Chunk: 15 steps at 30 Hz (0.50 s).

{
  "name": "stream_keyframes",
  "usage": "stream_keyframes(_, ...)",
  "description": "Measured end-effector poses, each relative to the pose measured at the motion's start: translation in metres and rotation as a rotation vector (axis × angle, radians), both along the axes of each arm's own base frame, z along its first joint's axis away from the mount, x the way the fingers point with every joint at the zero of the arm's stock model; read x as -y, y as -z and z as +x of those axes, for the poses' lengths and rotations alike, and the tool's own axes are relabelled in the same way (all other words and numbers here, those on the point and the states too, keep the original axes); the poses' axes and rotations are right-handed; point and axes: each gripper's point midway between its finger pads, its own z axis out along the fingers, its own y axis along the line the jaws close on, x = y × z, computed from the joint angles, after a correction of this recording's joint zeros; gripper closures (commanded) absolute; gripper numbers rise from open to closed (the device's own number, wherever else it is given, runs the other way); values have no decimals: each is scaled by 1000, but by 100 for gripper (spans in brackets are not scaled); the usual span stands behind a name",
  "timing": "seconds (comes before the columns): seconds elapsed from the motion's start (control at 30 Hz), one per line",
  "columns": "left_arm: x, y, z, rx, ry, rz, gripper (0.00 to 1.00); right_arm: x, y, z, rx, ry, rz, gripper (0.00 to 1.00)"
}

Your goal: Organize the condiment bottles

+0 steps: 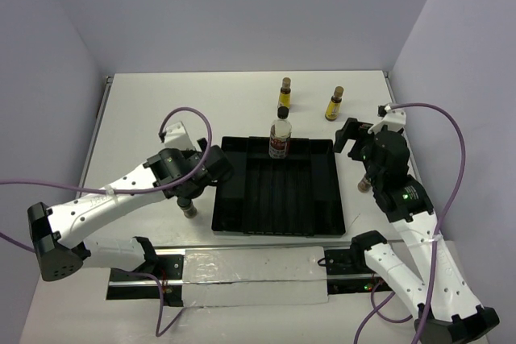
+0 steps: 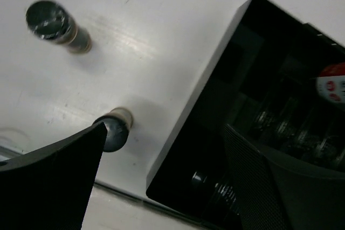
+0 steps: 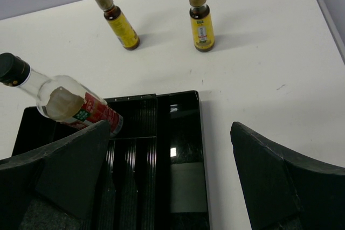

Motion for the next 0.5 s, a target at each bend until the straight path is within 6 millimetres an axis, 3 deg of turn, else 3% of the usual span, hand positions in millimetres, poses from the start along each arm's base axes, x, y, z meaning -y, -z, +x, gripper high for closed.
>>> stream_keyframes(0.5,-28,58,-28,-76,-235,-76,9,-4,6,3,-17,-17,0,0)
